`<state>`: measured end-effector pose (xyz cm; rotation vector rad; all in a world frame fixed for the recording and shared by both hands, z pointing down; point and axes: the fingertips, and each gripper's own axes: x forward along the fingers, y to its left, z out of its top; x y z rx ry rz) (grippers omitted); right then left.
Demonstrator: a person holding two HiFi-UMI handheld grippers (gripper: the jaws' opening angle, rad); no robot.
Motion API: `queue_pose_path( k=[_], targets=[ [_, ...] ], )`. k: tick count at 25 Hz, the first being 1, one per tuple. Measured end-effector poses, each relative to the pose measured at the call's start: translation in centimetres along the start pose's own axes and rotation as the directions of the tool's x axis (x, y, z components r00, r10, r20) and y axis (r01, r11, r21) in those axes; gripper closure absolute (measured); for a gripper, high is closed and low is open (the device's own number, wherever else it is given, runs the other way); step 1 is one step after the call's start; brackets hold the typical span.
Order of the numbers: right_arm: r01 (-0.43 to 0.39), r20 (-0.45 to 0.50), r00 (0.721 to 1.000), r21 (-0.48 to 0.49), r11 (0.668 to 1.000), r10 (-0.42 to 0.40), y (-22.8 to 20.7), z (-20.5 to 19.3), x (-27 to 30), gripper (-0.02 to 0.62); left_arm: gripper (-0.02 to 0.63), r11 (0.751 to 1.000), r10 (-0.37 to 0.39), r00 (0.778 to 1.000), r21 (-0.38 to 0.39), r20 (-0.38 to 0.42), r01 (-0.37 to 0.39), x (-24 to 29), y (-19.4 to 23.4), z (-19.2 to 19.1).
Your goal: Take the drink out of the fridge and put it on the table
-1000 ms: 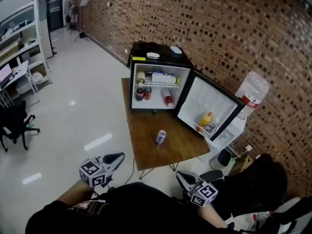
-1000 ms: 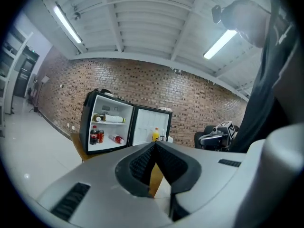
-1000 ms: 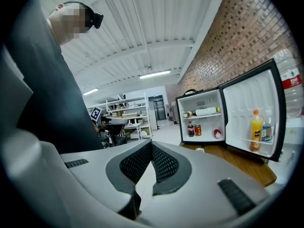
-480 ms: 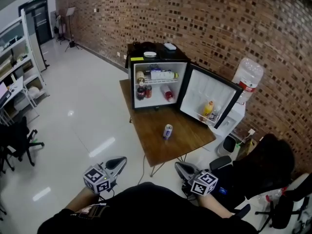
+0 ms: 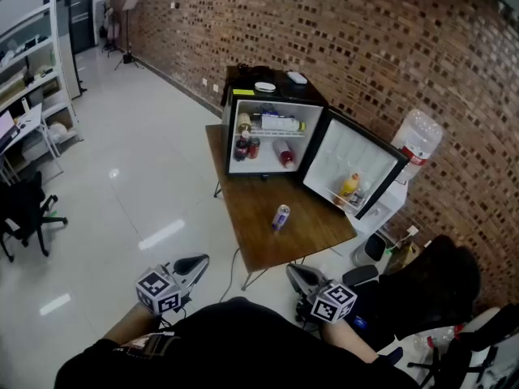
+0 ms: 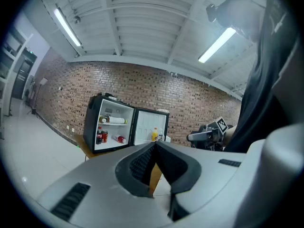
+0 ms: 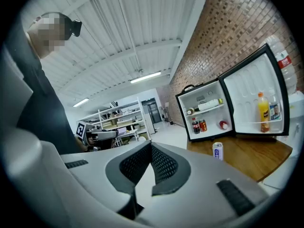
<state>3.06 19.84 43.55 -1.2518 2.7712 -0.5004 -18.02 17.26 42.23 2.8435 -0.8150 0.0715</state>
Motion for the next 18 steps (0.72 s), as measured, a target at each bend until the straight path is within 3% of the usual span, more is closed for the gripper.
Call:
queue_pose_path(
  k=[18],
  targets=[
    [0.014,-0.011,1.000,-0.026,1.000,-0.014,-1.6,-0.4,-1.5,0.611,0.607,0.999,-0.021,1.000,0.029,0.006,0.021,1.5,-0.4,0.4]
  ],
)
